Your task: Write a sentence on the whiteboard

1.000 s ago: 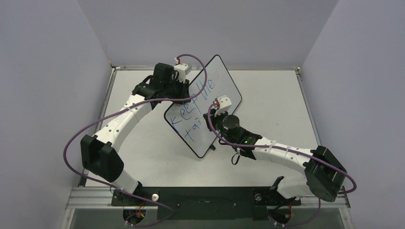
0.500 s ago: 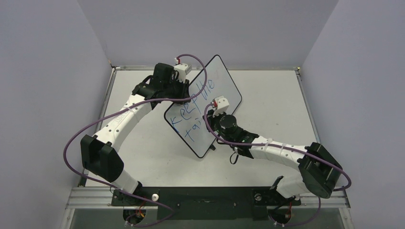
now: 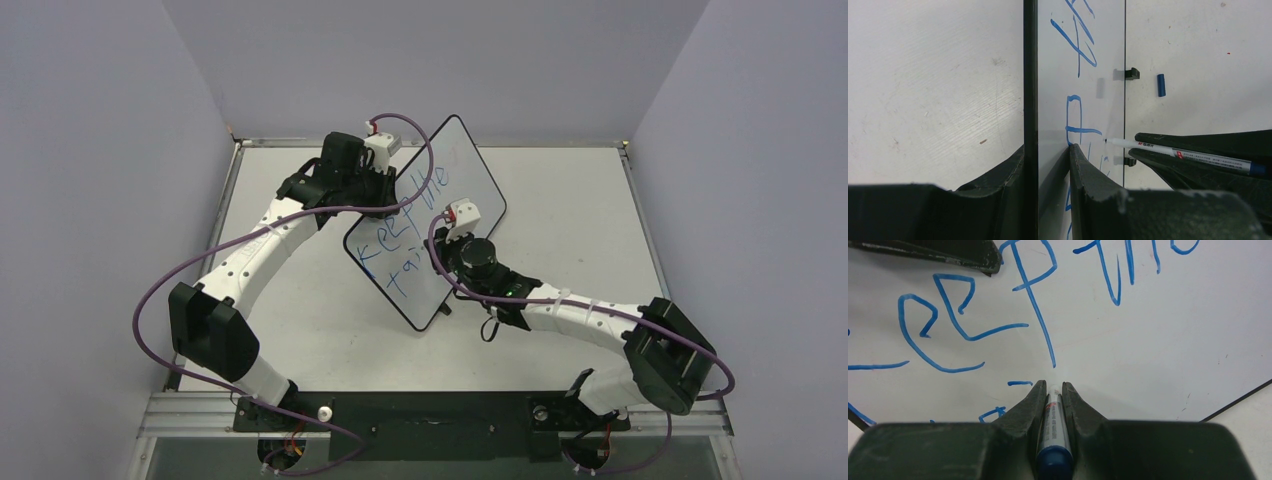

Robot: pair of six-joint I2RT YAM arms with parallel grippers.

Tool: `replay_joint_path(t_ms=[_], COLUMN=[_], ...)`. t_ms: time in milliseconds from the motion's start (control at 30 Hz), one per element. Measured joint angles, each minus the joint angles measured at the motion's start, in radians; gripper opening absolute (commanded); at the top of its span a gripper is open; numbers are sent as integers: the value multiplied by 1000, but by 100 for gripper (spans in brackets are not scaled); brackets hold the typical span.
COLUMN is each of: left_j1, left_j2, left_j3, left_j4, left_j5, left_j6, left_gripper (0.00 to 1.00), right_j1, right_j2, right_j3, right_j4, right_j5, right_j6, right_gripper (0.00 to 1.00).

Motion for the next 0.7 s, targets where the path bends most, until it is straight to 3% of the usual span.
replay_joint_path(t_ms=[700], left_j1=[-1], left_j2=[0], left_j3=[0], left_j4=[0], left_j5=[0], left_j6=[0], left_gripper=[0], right_j1=[-66], right_j2=[5], right_j3=[23], right_j4=[0], right_j5=[-6], right_j6=[6], right_gripper=[0])
